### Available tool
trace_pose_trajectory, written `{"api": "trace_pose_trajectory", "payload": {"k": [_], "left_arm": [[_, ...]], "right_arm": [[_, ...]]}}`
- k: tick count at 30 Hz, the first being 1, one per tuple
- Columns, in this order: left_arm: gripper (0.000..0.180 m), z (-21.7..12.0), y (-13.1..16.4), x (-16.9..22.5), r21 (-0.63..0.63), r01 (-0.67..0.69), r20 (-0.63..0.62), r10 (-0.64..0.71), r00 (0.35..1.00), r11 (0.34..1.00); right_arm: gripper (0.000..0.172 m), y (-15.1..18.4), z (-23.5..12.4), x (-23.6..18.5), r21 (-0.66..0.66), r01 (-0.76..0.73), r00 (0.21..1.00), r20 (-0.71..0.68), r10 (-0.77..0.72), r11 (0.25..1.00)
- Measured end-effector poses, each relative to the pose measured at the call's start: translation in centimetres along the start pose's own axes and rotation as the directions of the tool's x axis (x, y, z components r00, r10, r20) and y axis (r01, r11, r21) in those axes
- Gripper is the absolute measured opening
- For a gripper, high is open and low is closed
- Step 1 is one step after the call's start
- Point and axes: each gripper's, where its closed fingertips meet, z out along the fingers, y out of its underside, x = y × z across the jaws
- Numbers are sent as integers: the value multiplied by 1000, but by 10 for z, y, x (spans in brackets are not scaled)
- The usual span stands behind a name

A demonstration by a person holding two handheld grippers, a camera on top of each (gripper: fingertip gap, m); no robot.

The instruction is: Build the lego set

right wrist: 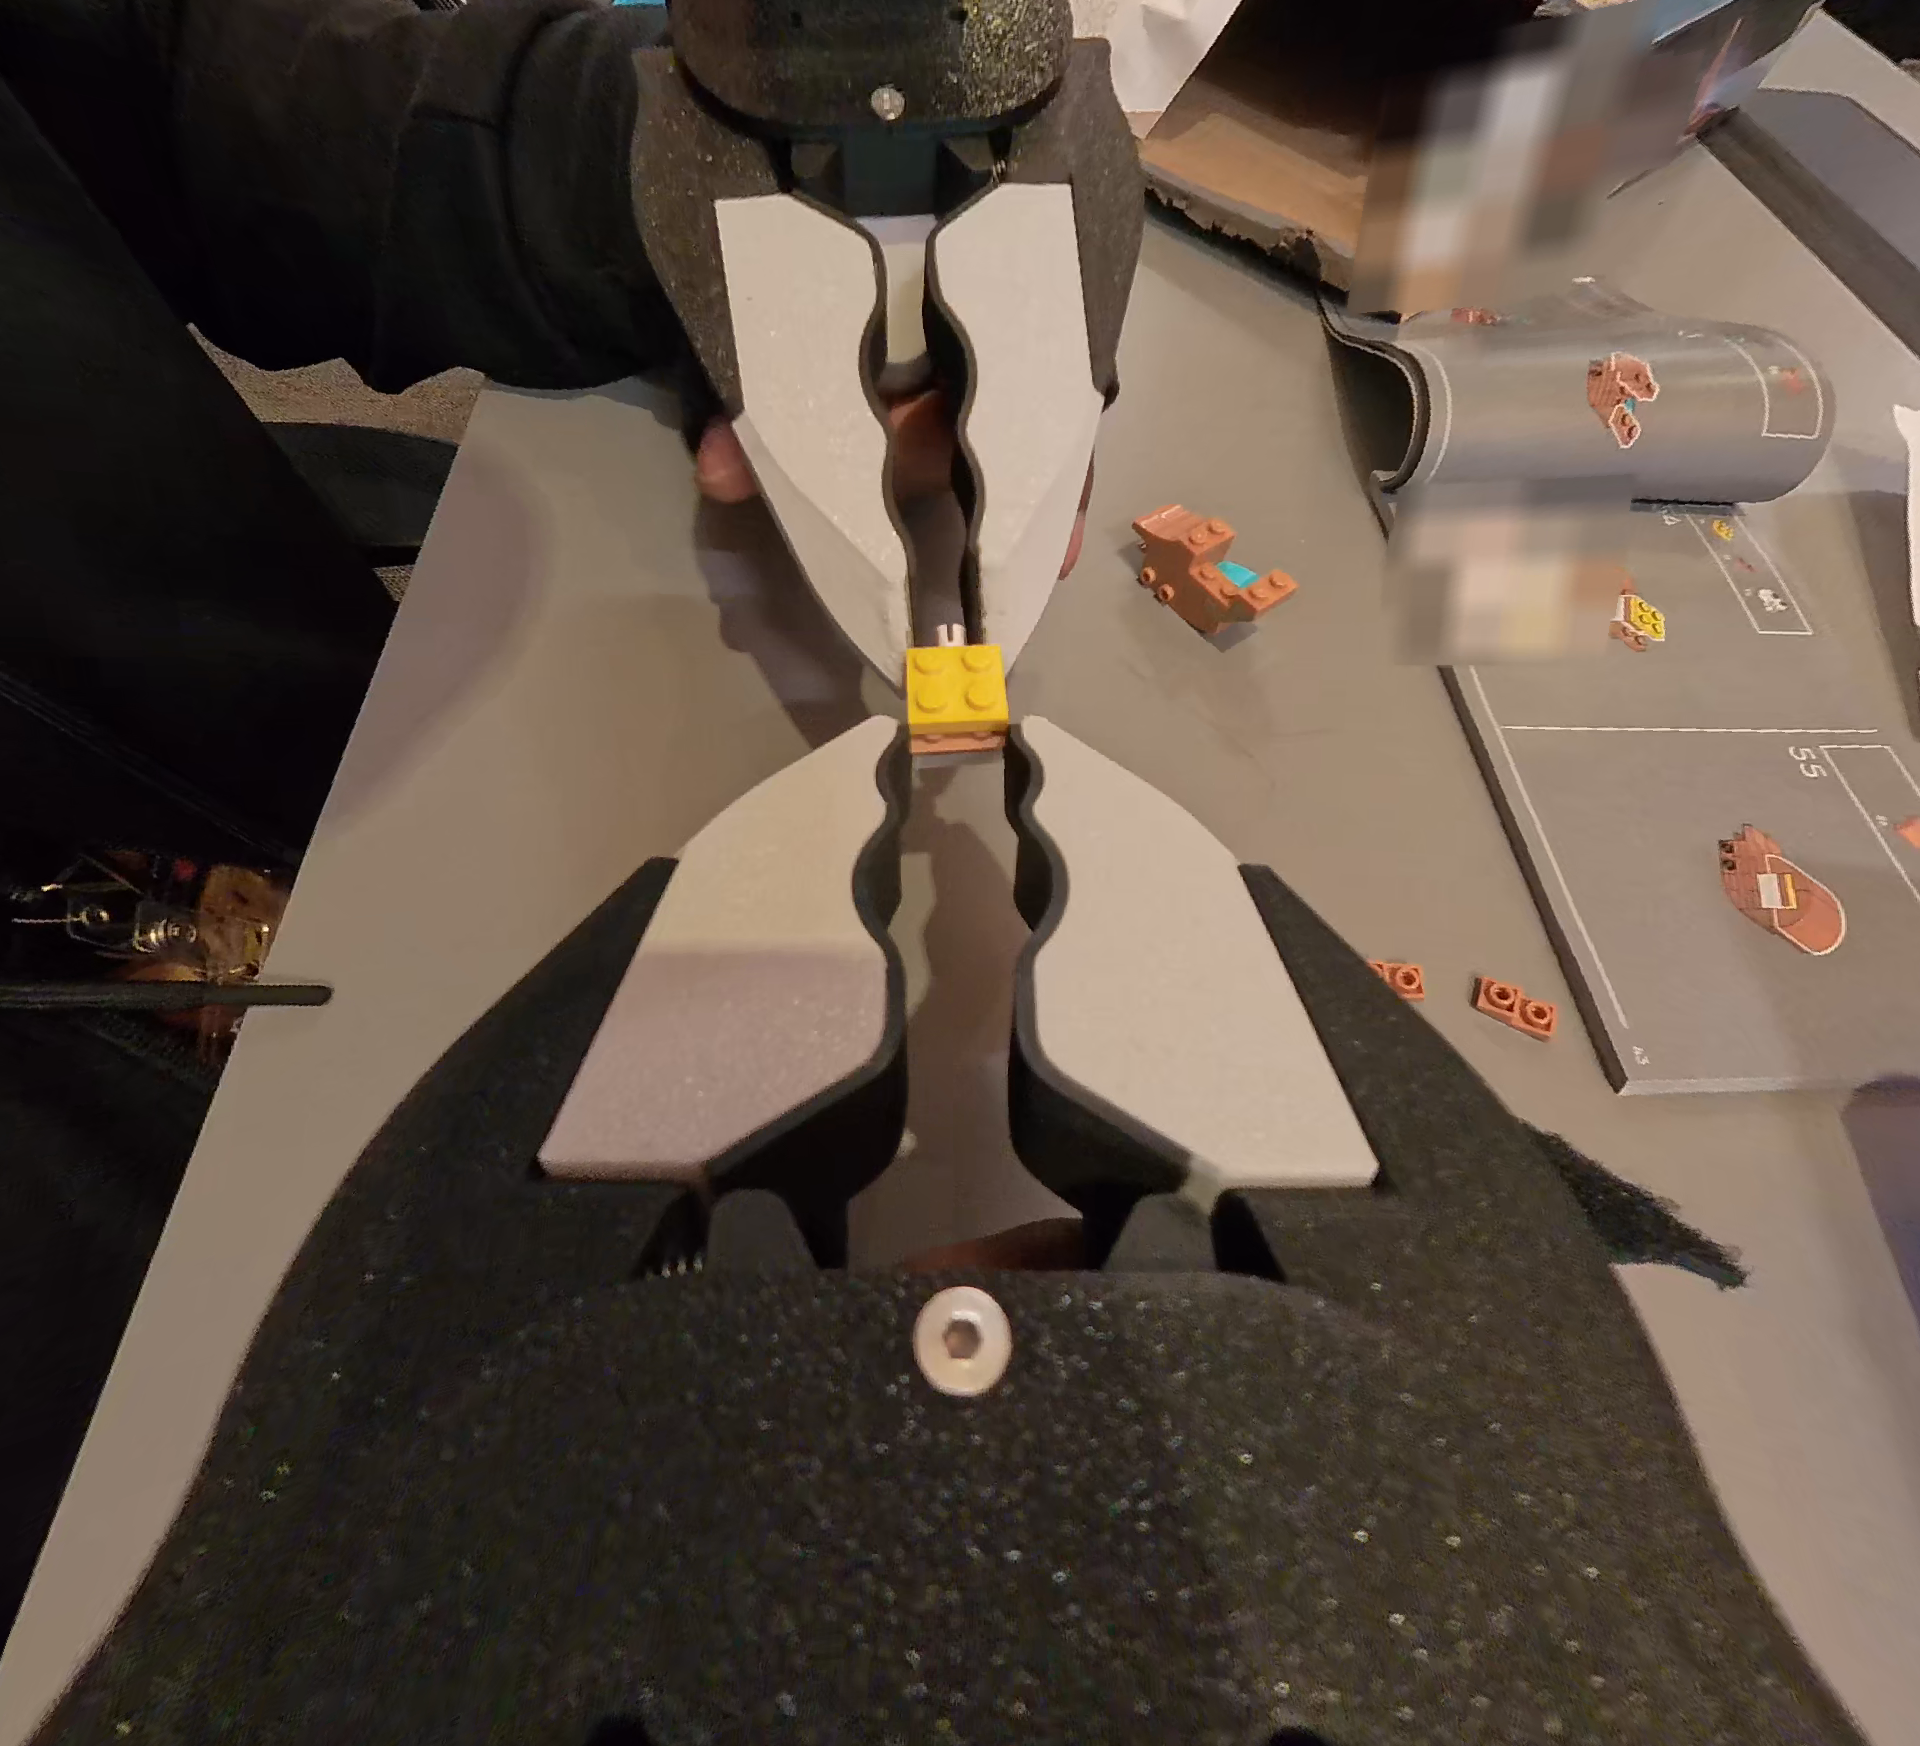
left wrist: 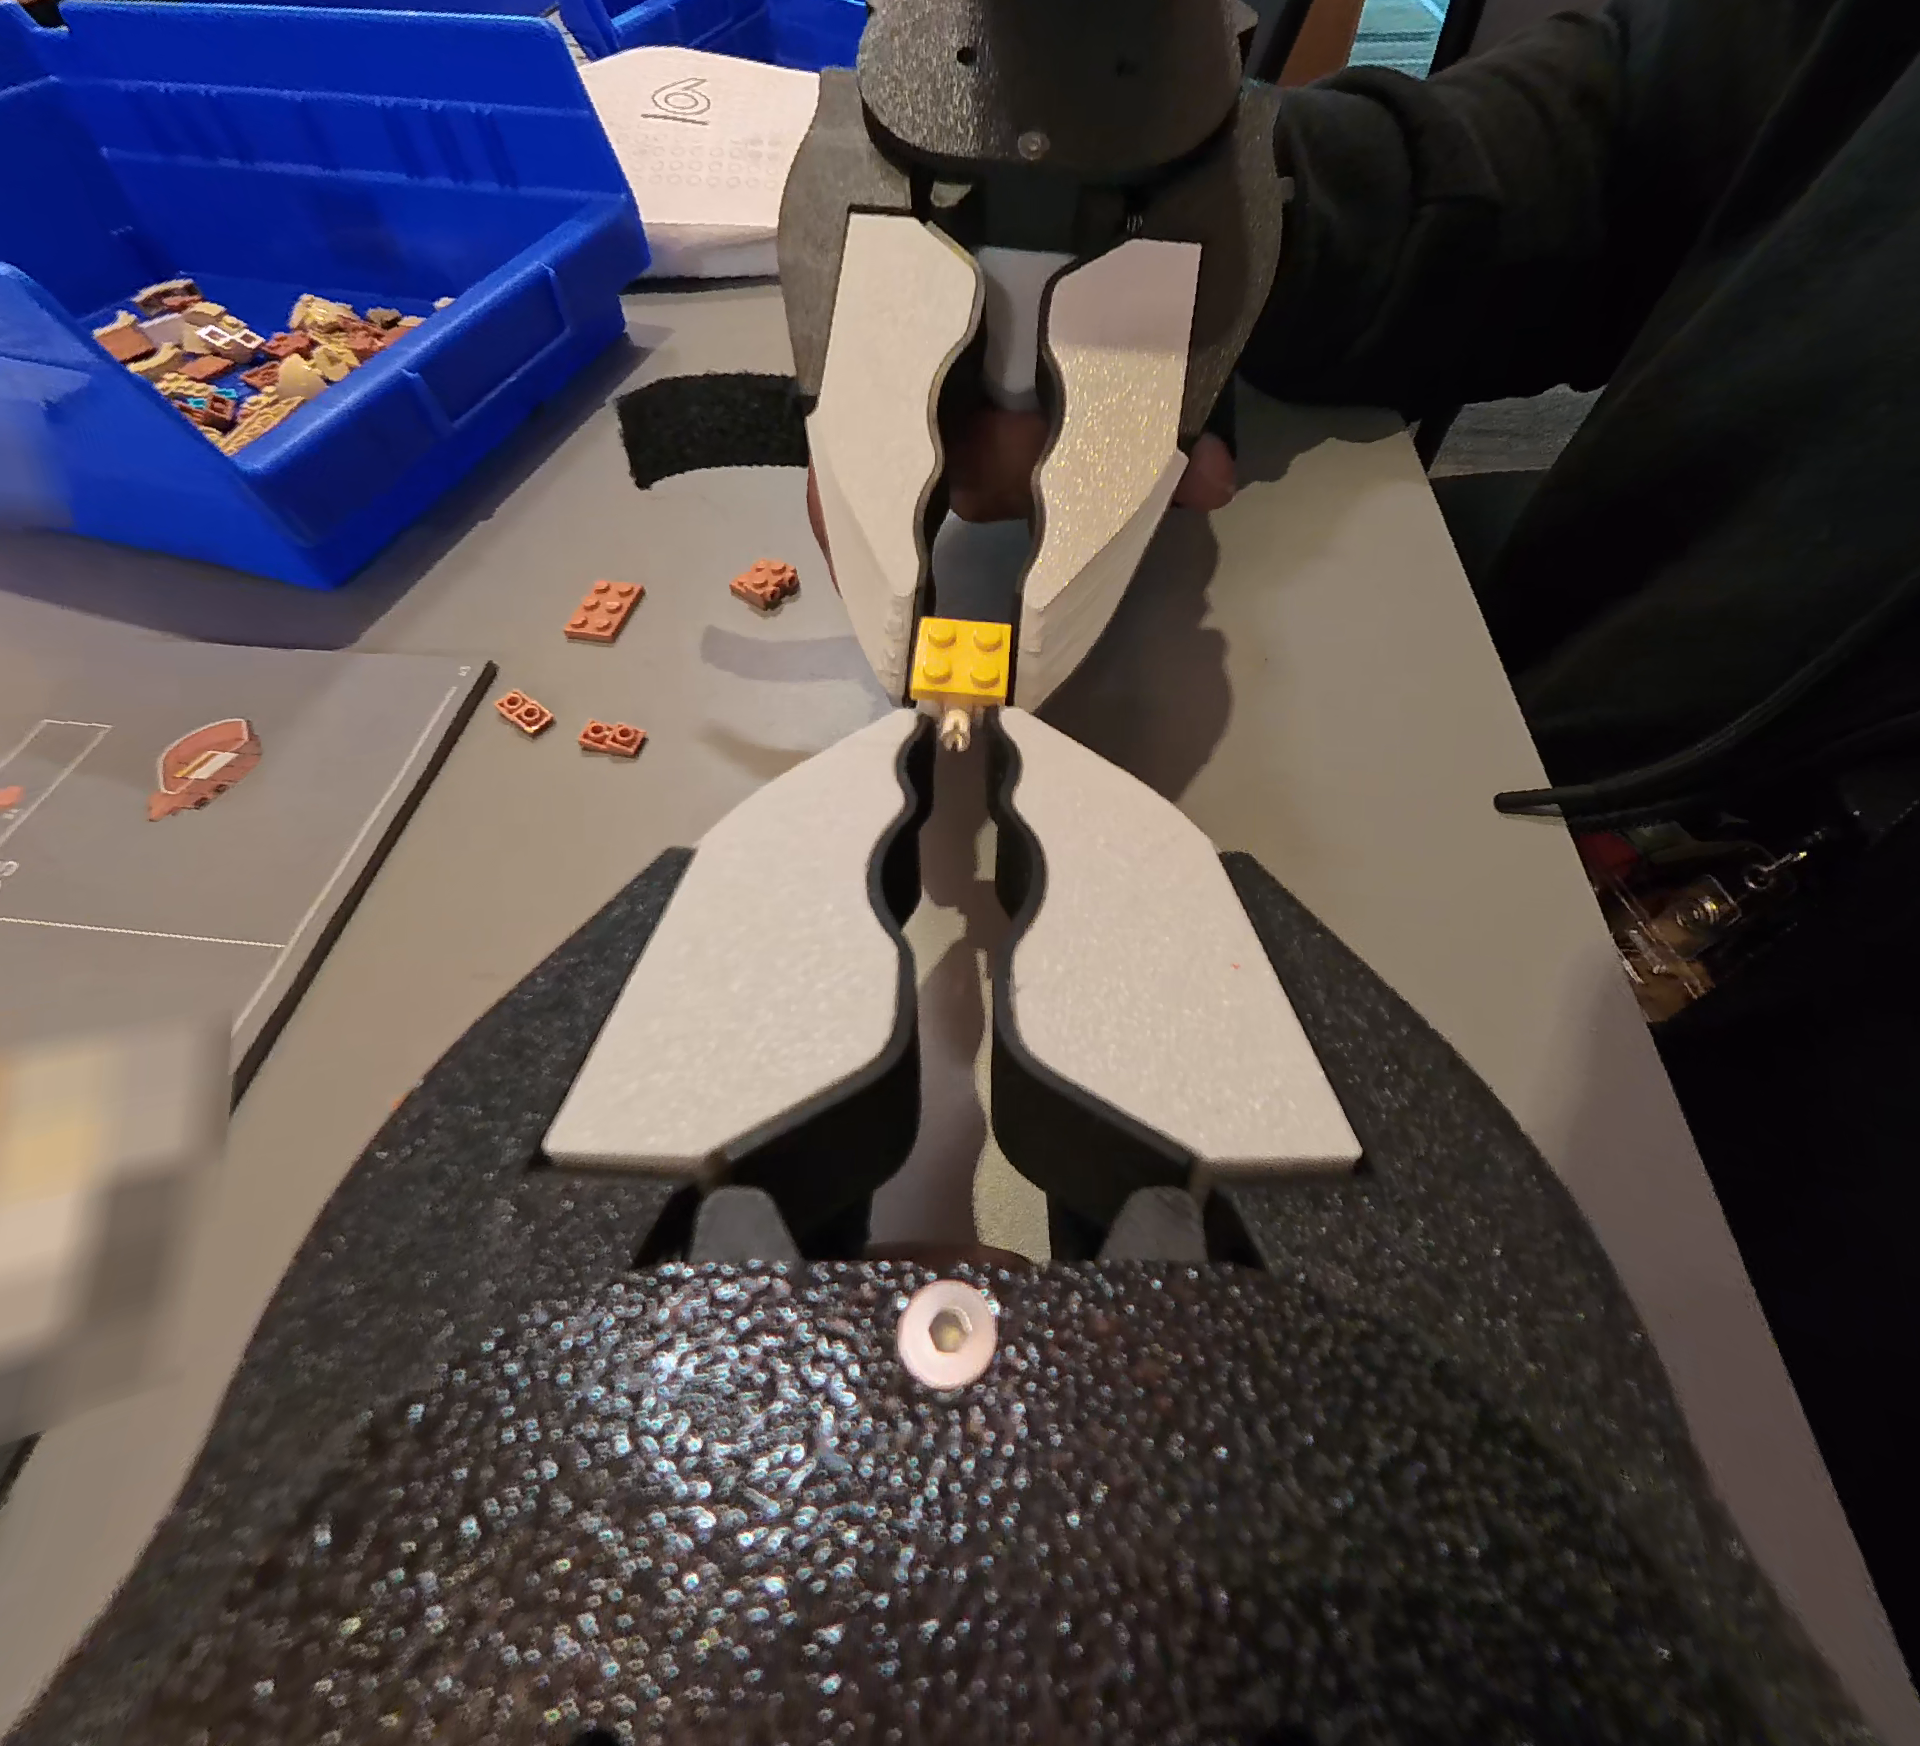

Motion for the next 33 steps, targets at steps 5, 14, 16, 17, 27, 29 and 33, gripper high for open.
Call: {"api": "trace_pose_trajectory", "payload": {"k": [5,14,16,17,27,29,33], "left_arm": [[7,-1,-1,0,11,12,-15,-12,1000,1000],[5,-5,-10,-2,86,54,-35,-52,998,995],[5,-6,-13,-2,105,68,-42,-64,997,992],[4,-7,-15,-3,116,79,-48,-73,996,990],[3,-12,-19,-3,142,156,-106,-141,984,978],[3,-13,-20,-2,131,158,-120,-142,983,979],[3,-14,-25,-1,114,170,-149,-152,977,979]], "right_arm": [[16,-2,0,0,12,-1,1000,0,1,1000],[17,-12,-4,5,63,8,999,-35,-6,998],[19,-12,-3,5,65,19,999,-42,-16,998],[21,-12,-3,5,63,26,999,-46,-23,998],[36,-10,-11,18,9,347,917,-212,-337,938],[41,-11,-14,18,-43,523,821,-245,-516,852],[50,-17,-15,14,-126,757,601,-251,-759,641]]}}
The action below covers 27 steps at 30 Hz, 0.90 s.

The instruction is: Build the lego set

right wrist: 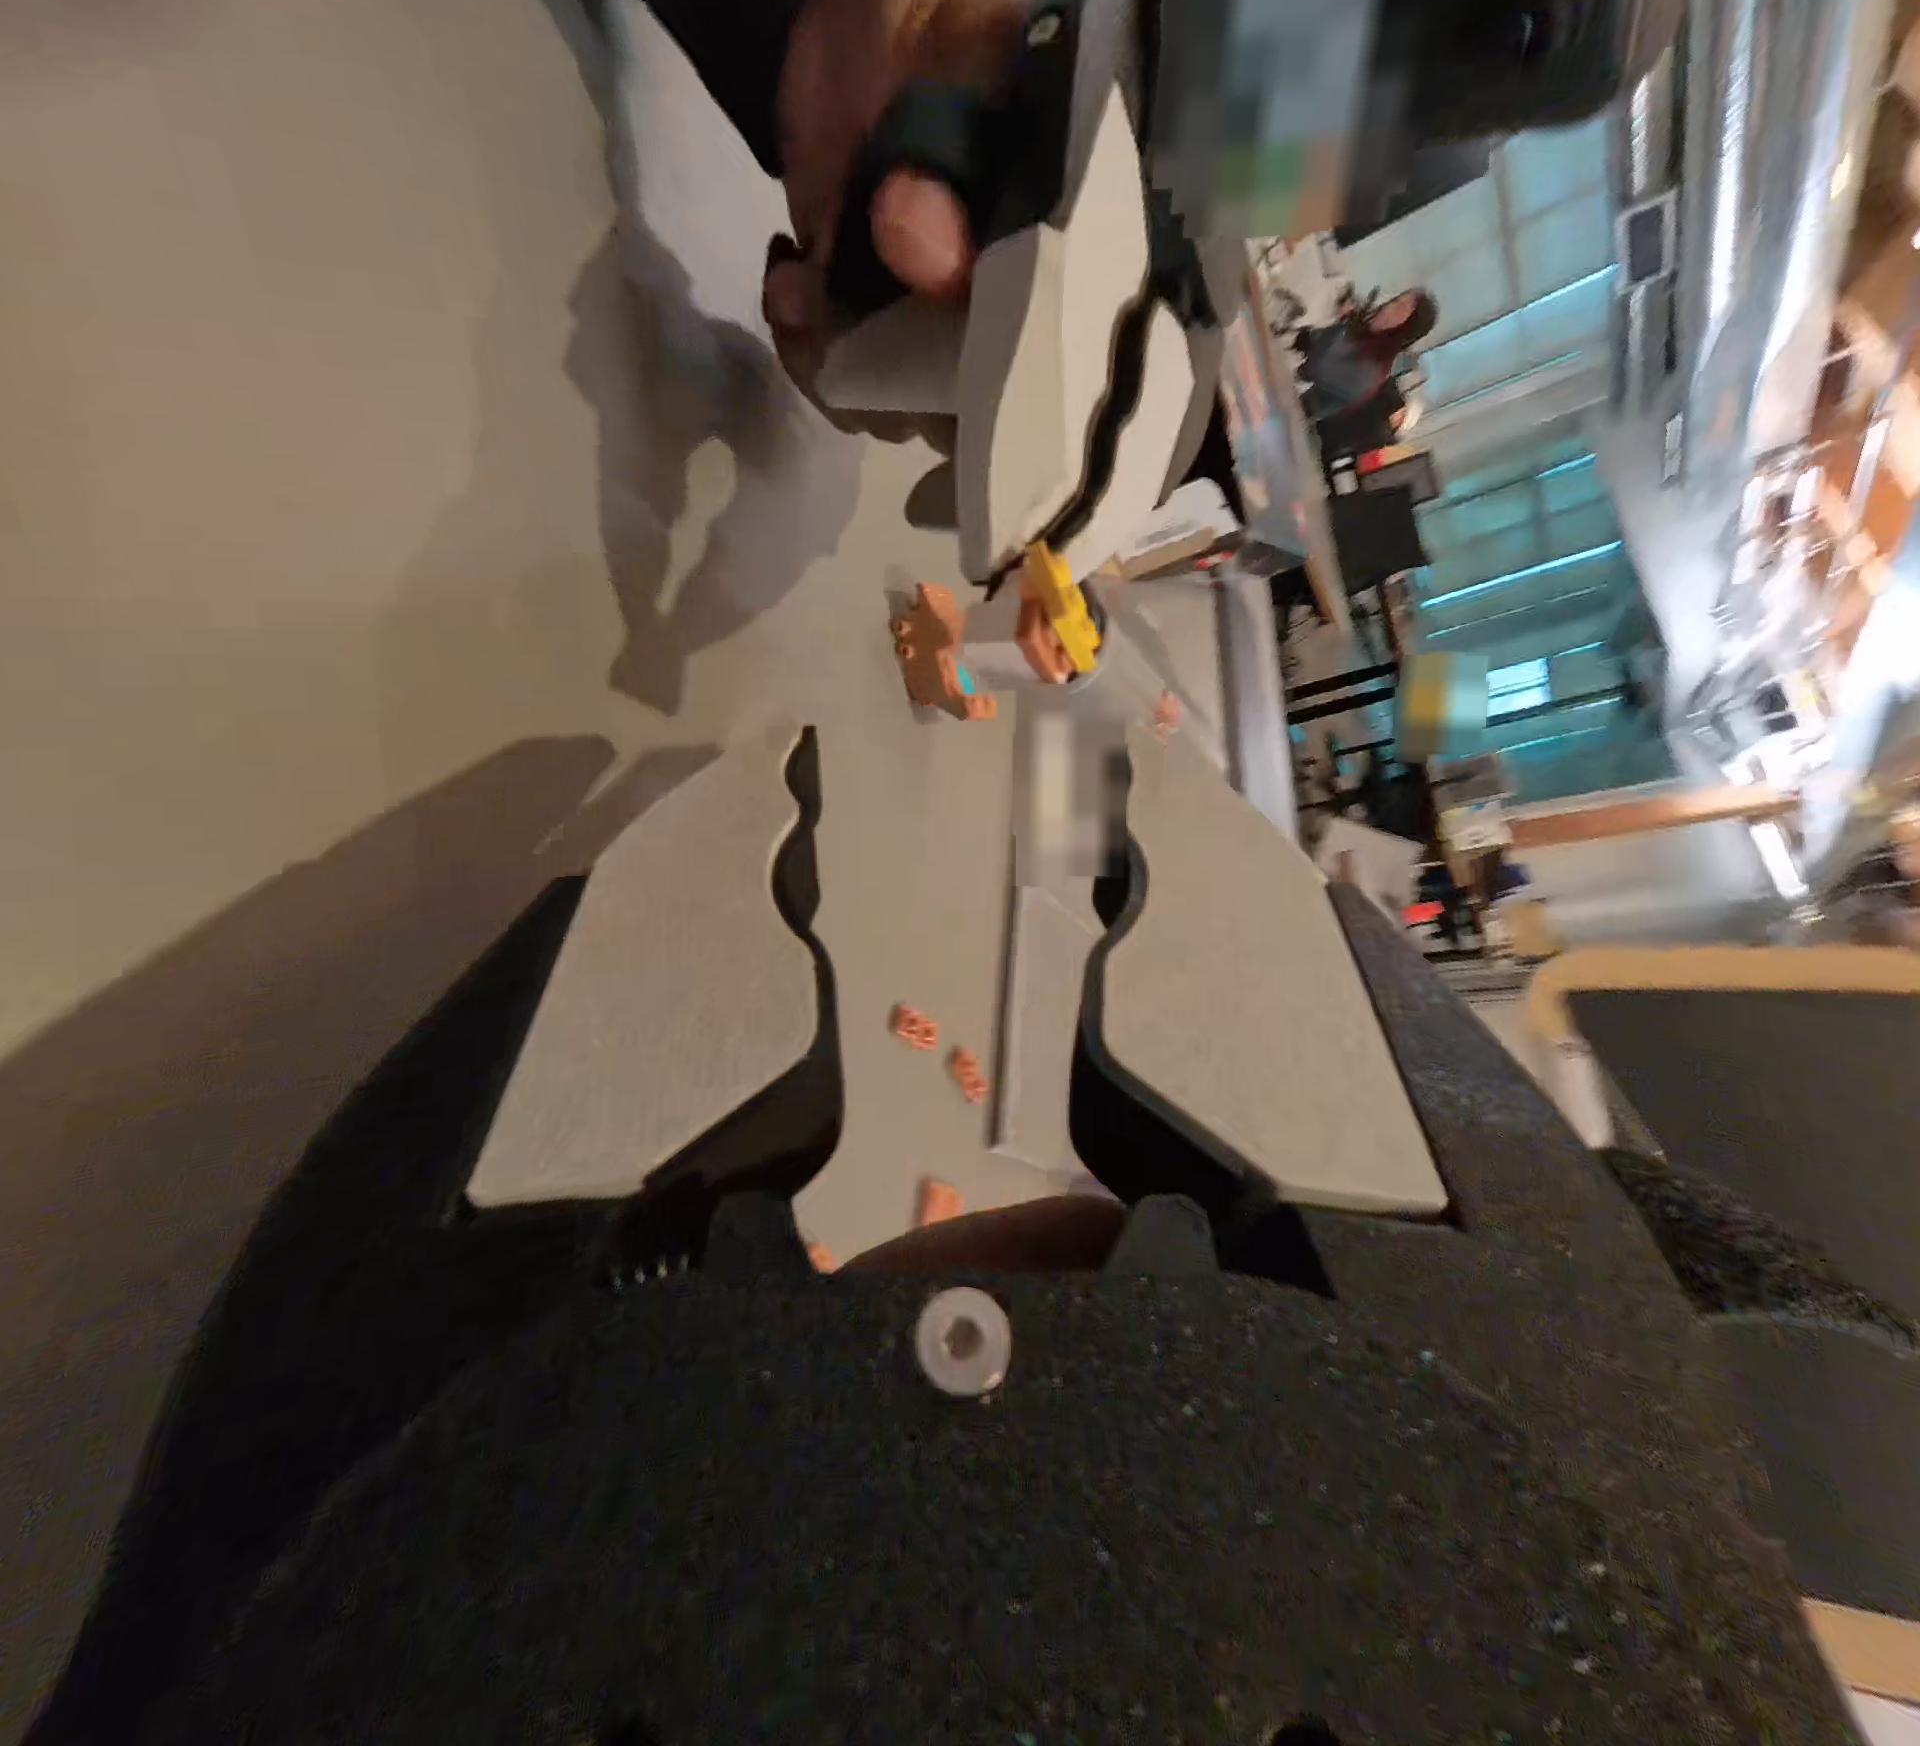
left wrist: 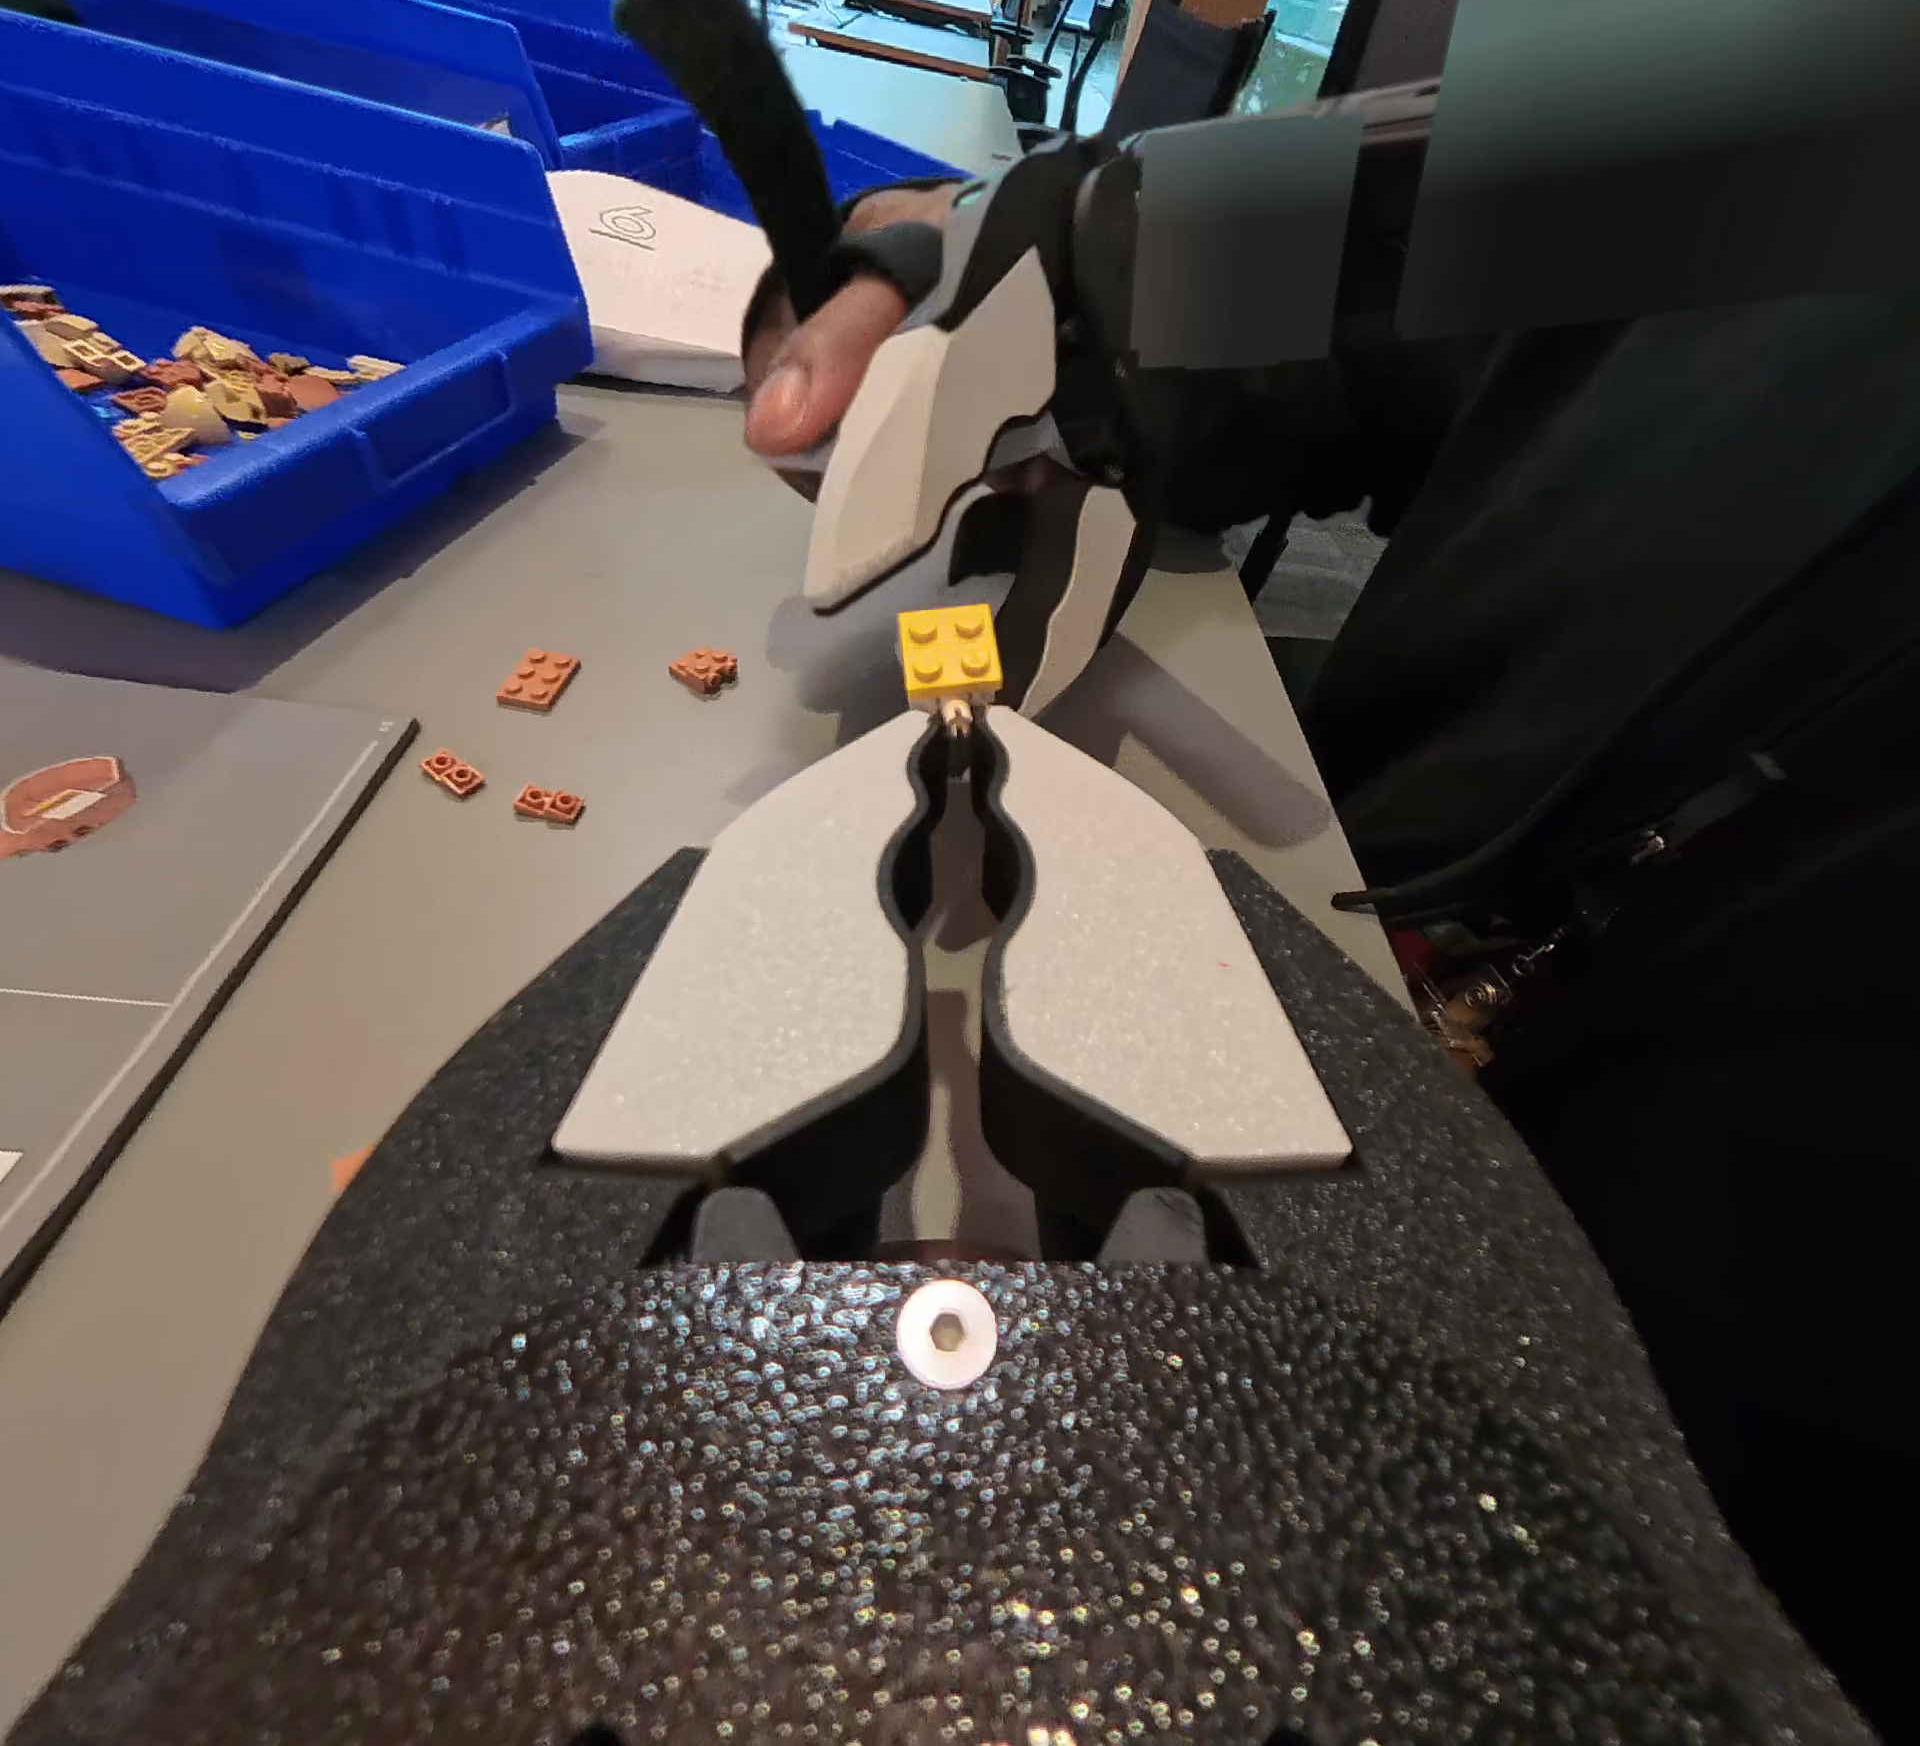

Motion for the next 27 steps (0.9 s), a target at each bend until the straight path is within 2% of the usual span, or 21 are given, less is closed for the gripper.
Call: {"api": "trace_pose_trajectory", "payload": {"k": [3,8,12,18,27], "left_arm": [[3,1,-1,-1,-19,-2,7,2,1000,1000],[4,1,-1,1,-36,3,8,-3,1000,999],[4,2,-2,1,-44,0,15,1,1000,999],[4,-1,-8,0,-12,10,5,-10,1000,1000],[3,-2,-14,3,69,48,-57,-44,997,996]], "right_arm": [[57,-7,-1,15,23,32,999,-44,-31,999],[58,-21,3,15,91,94,996,-12,-93,991],[50,-24,8,13,107,132,991,-4,-132,985],[25,-23,6,19,133,109,994,-35,-106,985],[24,-27,3,26,158,93,994,-73,-82,983]]}}
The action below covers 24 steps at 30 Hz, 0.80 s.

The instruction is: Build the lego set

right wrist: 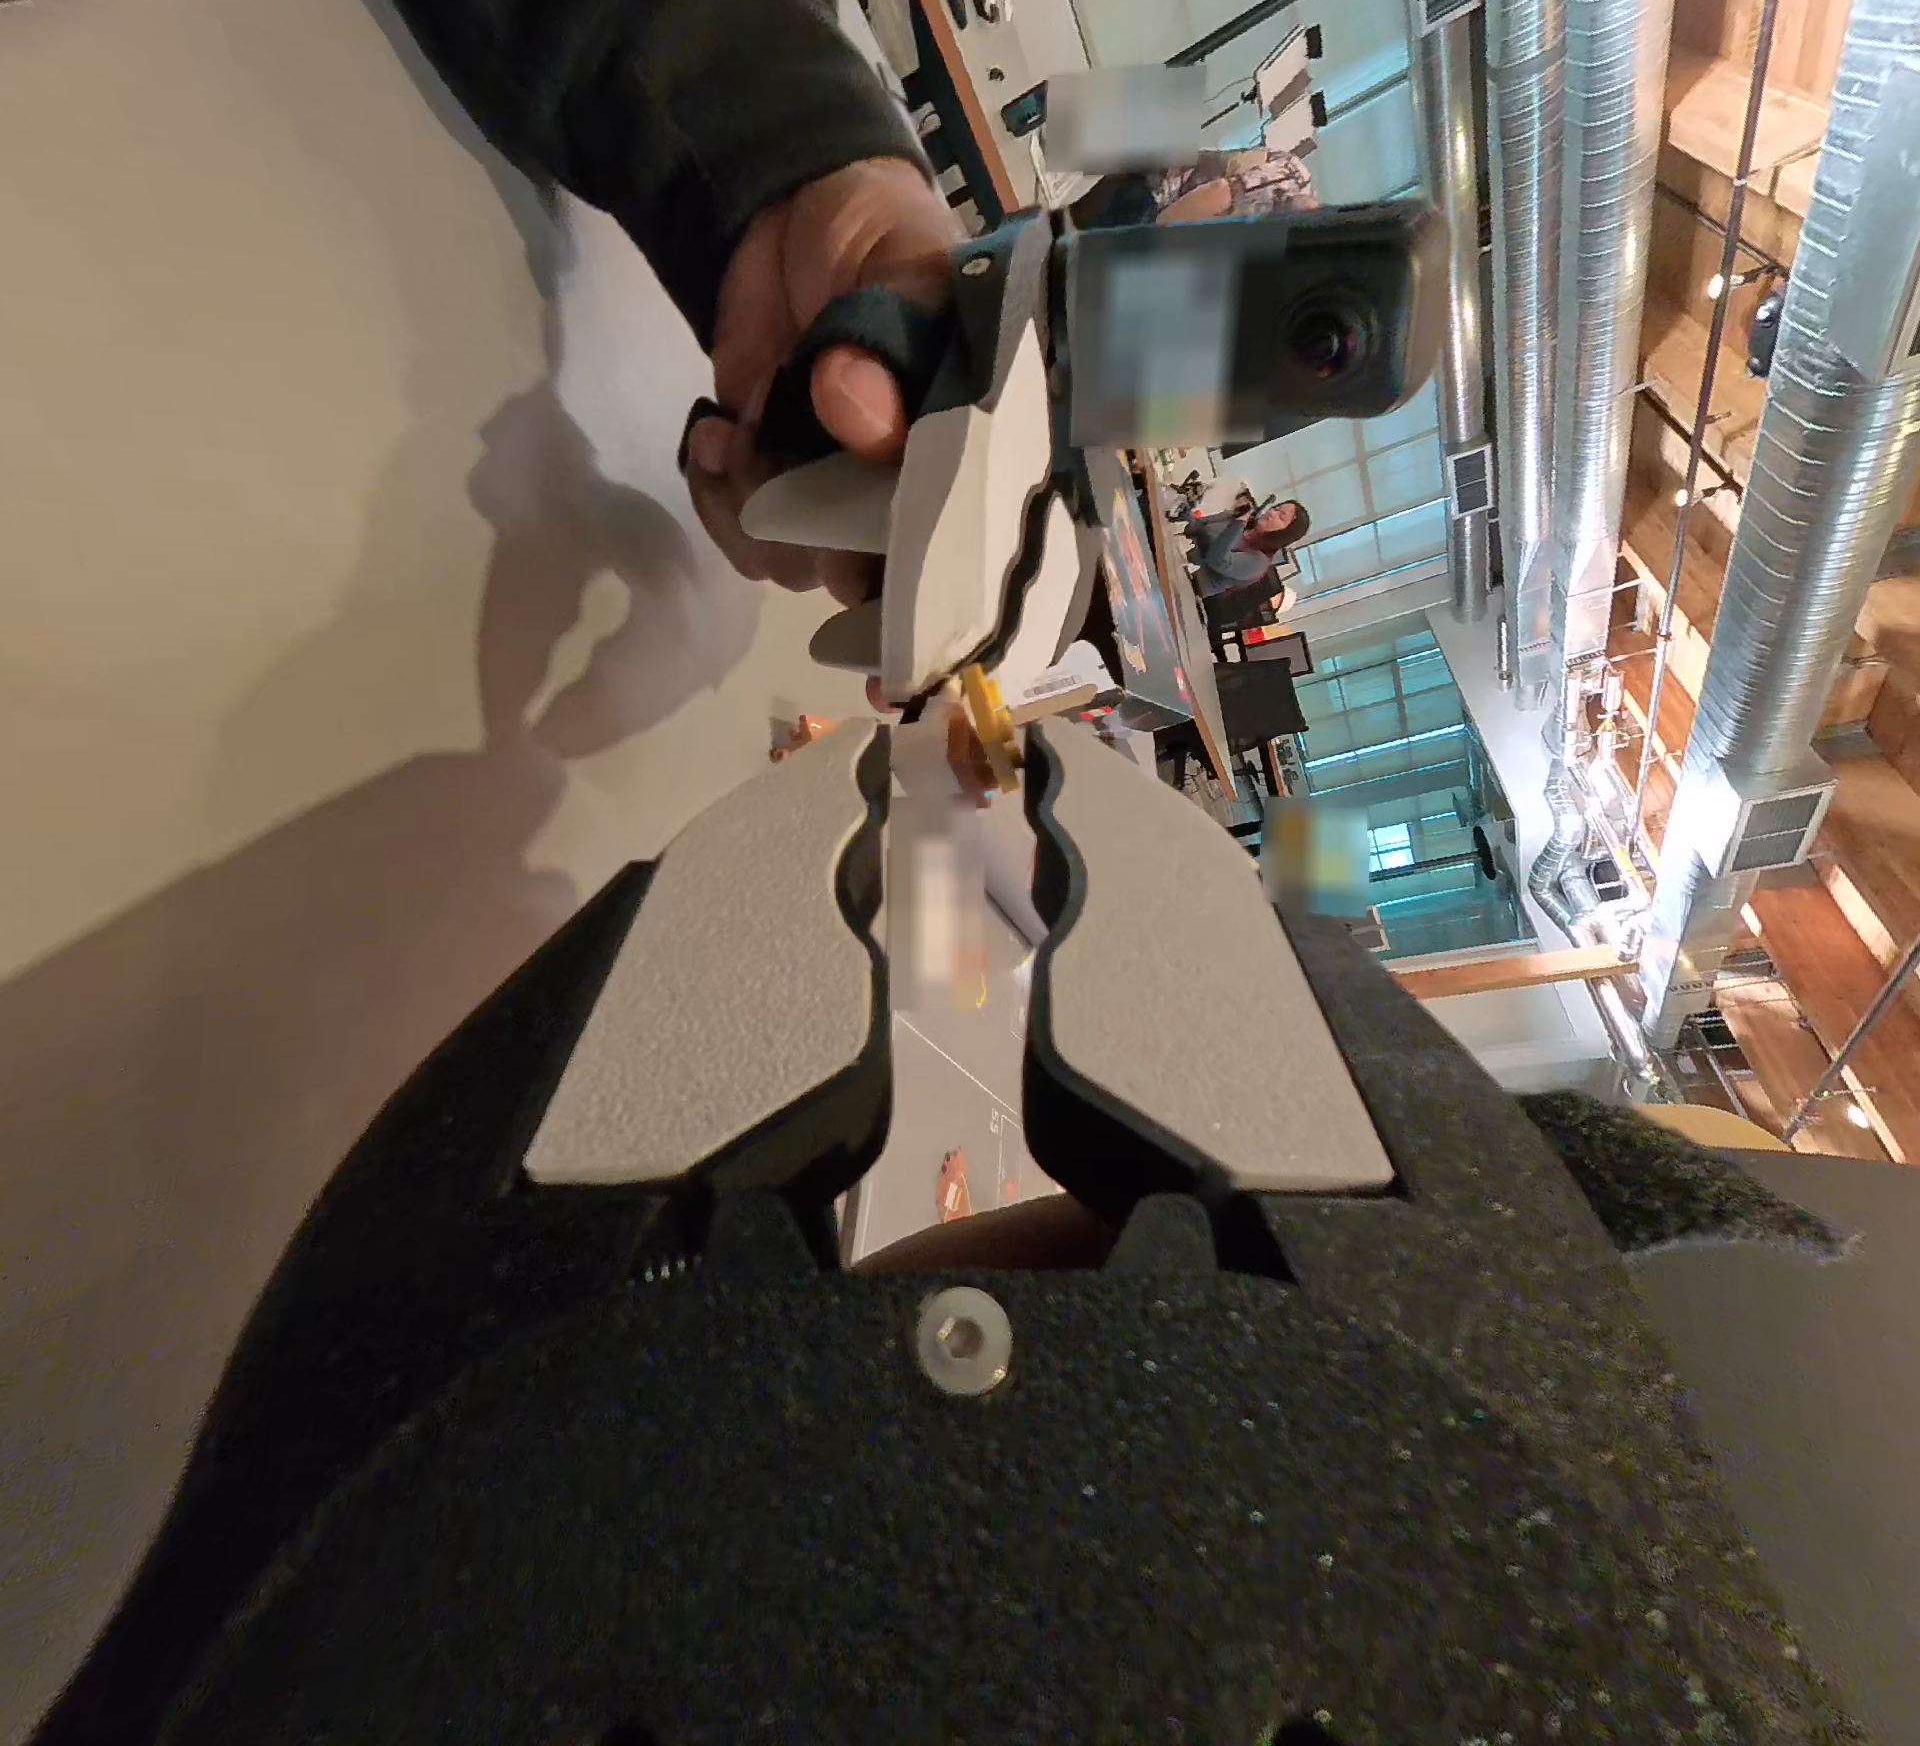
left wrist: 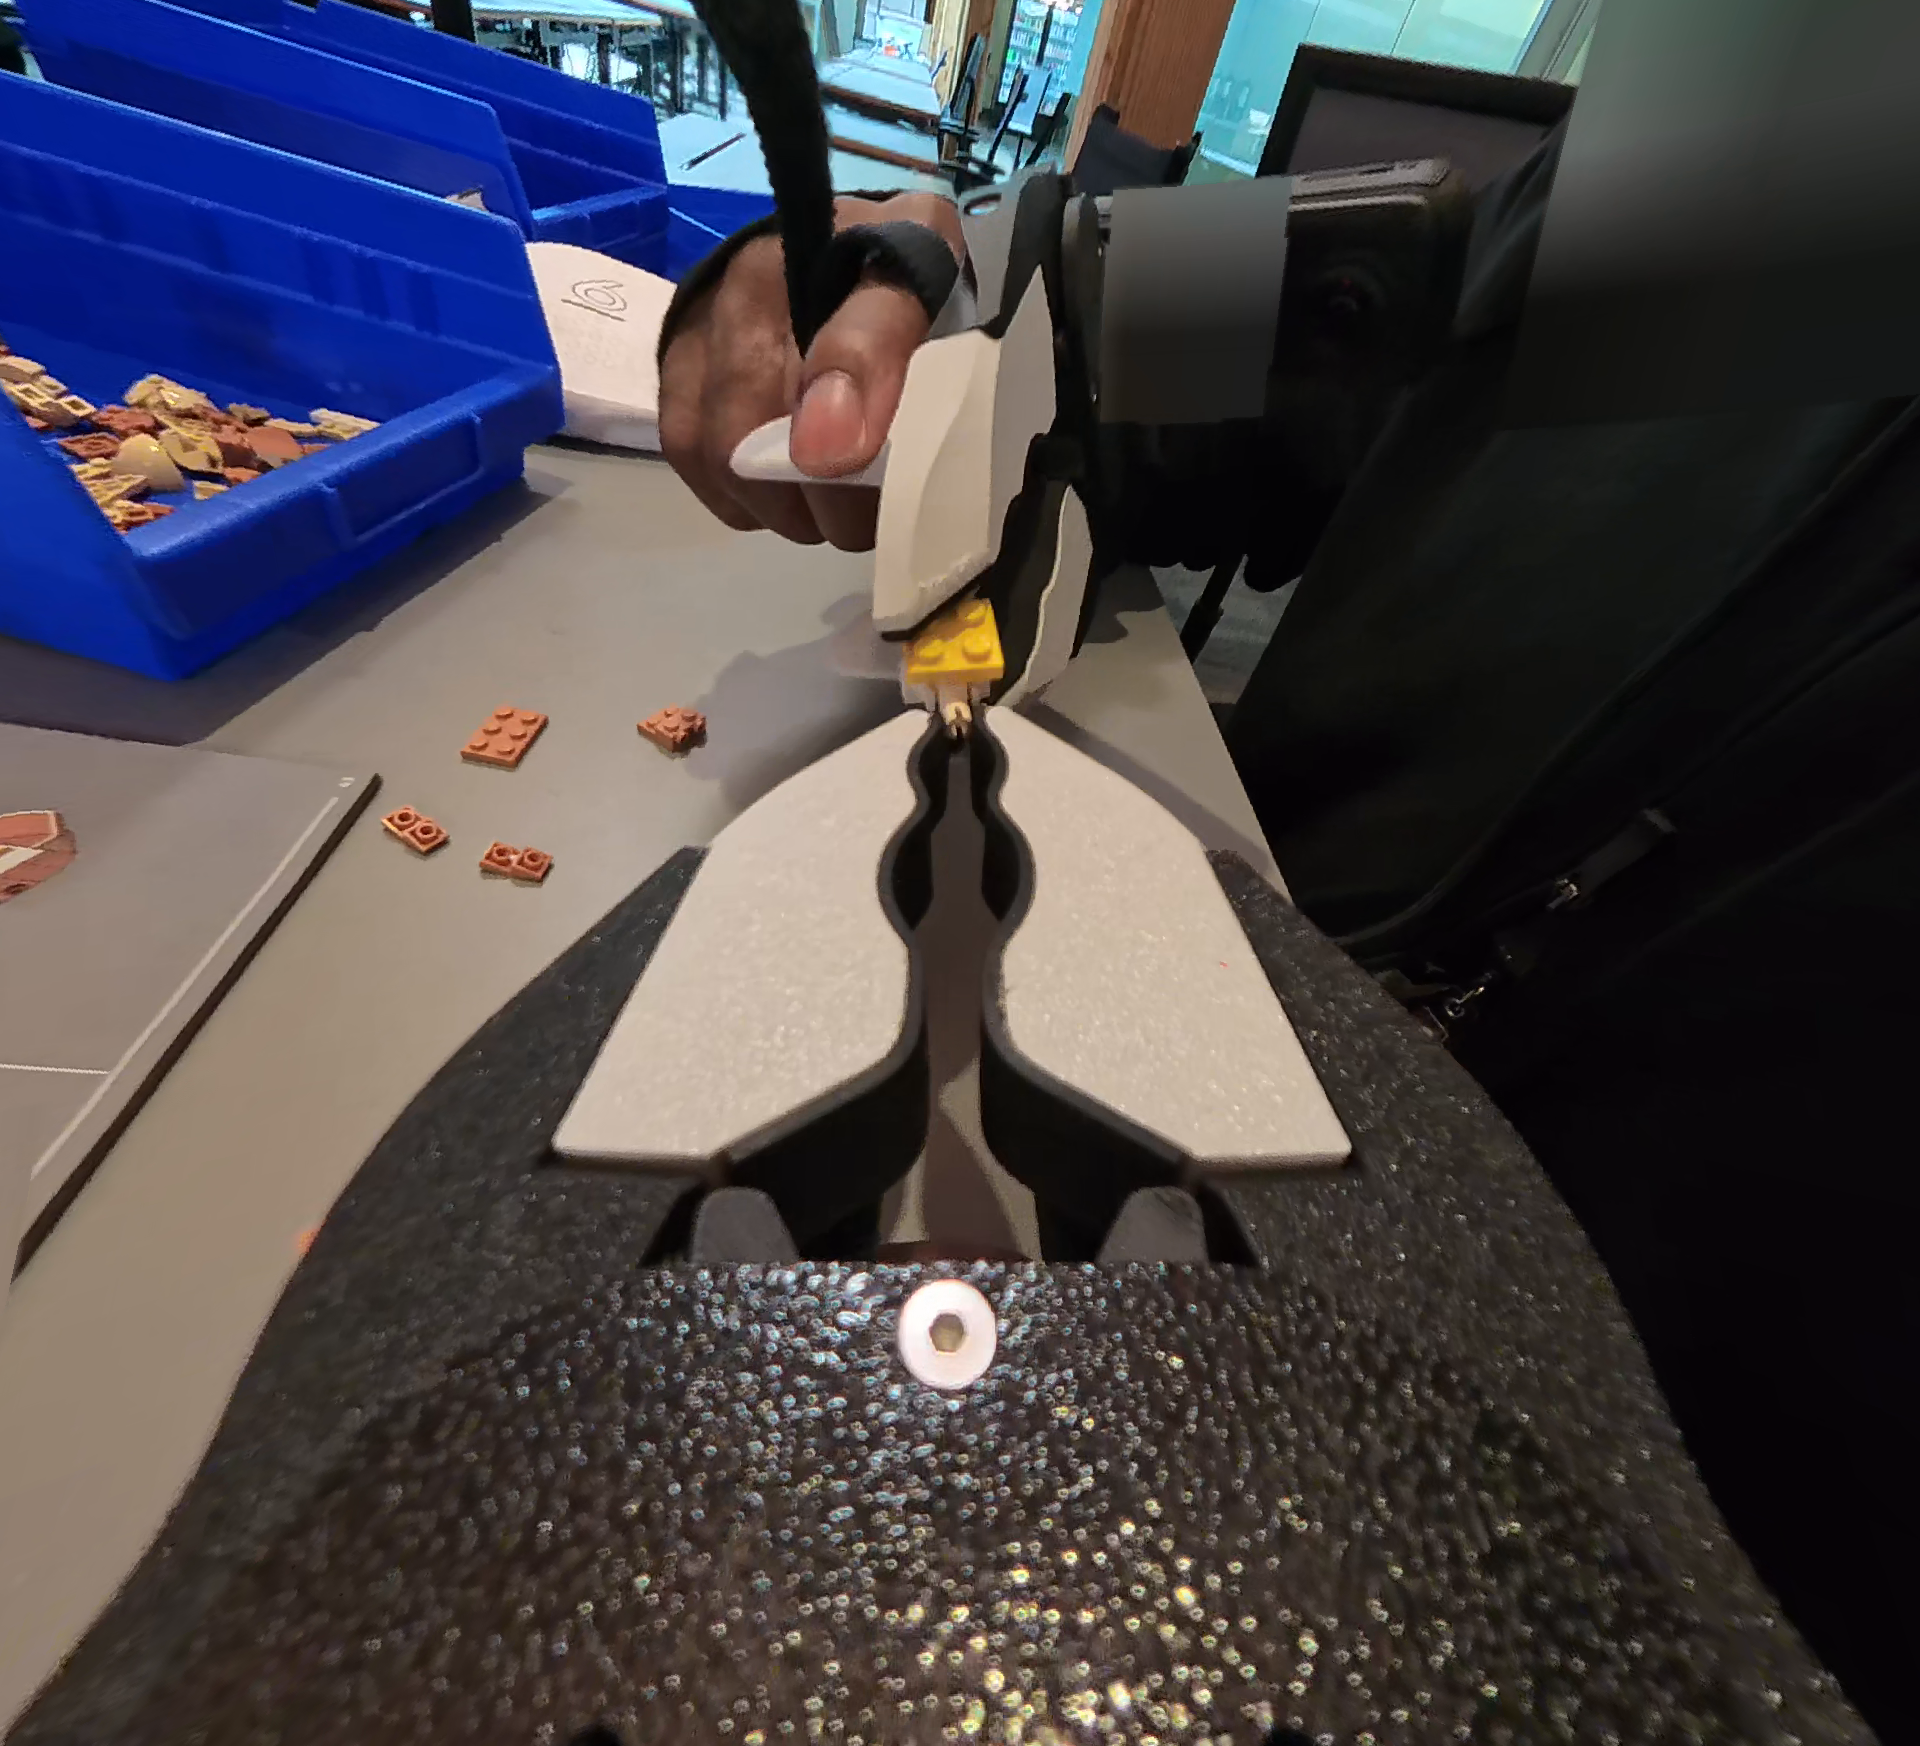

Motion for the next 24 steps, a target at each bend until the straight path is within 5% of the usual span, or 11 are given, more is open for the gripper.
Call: {"api": "trace_pose_trajectory", "payload": {"k": [24], "left_arm": [[3,-2,-3,7,26,39,-91,-37,995,999]], "right_arm": [[22,-4,-1,1,3,36,999,-22,-36,999]]}}
